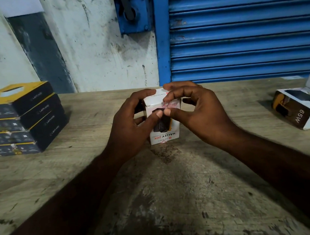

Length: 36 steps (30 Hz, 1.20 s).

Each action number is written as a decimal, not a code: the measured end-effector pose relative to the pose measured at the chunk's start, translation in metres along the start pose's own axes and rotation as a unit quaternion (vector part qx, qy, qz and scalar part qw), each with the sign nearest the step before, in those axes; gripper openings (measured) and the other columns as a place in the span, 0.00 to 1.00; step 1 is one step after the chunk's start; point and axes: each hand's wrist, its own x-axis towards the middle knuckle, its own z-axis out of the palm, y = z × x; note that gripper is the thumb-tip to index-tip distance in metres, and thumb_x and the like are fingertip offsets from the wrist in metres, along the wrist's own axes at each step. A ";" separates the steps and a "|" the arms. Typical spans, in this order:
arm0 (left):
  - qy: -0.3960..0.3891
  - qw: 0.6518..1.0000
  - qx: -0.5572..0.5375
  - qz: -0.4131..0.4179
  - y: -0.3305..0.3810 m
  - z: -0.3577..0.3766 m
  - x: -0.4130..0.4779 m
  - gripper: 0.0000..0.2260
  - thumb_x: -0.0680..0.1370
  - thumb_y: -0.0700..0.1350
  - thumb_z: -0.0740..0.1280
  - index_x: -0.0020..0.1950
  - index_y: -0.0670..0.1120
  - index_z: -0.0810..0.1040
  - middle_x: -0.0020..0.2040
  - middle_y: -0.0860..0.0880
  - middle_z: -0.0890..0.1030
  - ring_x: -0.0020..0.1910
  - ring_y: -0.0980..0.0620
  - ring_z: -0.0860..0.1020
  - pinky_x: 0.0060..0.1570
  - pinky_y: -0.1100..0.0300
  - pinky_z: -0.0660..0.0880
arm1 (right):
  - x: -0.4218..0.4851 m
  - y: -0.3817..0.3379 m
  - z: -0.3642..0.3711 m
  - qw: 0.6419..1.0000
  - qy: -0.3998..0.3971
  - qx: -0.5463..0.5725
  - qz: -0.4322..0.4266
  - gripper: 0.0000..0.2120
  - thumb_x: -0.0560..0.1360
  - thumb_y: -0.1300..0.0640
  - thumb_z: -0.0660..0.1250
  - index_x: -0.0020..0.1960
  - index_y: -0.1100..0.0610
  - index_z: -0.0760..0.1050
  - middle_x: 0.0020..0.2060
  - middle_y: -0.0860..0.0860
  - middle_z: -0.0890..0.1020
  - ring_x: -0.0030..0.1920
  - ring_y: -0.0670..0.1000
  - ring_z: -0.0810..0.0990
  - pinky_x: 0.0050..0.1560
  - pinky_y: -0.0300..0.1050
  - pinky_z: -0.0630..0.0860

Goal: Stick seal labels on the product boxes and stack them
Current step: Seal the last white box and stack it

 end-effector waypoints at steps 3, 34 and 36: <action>-0.001 1.000 0.000 -0.003 0.001 0.000 0.000 0.18 0.78 0.41 0.72 0.67 0.49 0.74 0.62 0.54 0.80 0.61 0.58 0.79 0.50 0.67 0.78 | -0.001 -0.001 0.000 1.000 -0.003 -0.014 -0.006 0.10 0.70 0.56 0.77 0.48 0.44 0.82 0.61 0.43 0.81 0.66 0.45 0.76 0.64 0.47 0.73; -0.008 1.000 -0.009 -0.008 0.004 0.001 -0.001 0.18 0.78 0.40 0.71 0.67 0.49 0.74 0.63 0.54 0.80 0.62 0.58 0.79 0.51 0.67 0.78 | 0.001 0.007 0.003 1.000 0.025 0.003 0.004 0.08 0.74 0.55 0.74 0.46 0.42 0.82 0.58 0.43 0.82 0.63 0.46 0.78 0.64 0.59 0.75; -0.010 1.000 -0.014 -0.008 0.004 0.001 -0.001 0.18 0.78 0.40 0.71 0.67 0.49 0.74 0.62 0.54 0.80 0.62 0.58 0.79 0.51 0.67 0.78 | 0.001 0.007 0.003 1.000 0.026 -0.002 0.003 0.07 0.73 0.54 0.74 0.47 0.42 0.82 0.58 0.43 0.82 0.64 0.46 0.78 0.64 0.59 0.75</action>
